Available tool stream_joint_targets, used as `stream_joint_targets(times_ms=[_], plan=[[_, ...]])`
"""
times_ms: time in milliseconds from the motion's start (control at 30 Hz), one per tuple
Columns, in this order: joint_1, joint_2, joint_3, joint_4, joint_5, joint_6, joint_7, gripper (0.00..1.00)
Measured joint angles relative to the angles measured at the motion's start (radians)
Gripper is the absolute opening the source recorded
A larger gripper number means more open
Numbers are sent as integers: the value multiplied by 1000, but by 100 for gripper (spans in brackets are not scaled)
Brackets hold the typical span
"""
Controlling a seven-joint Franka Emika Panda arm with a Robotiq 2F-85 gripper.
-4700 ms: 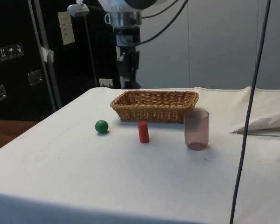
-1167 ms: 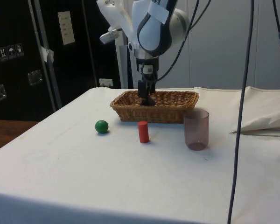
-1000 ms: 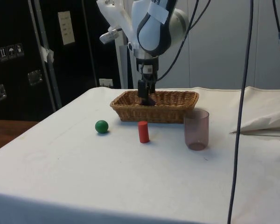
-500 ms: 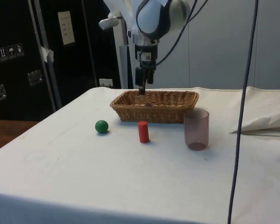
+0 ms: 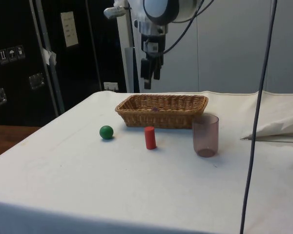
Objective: Pick up the triangular block and place it into the basket.
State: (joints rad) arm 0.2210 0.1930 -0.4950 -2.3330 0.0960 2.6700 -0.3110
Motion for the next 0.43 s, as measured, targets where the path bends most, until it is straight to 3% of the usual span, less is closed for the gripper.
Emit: stream_joint_targets(times_ms=[433], plan=[[6,-37,19,4,10,-91,6,100]])
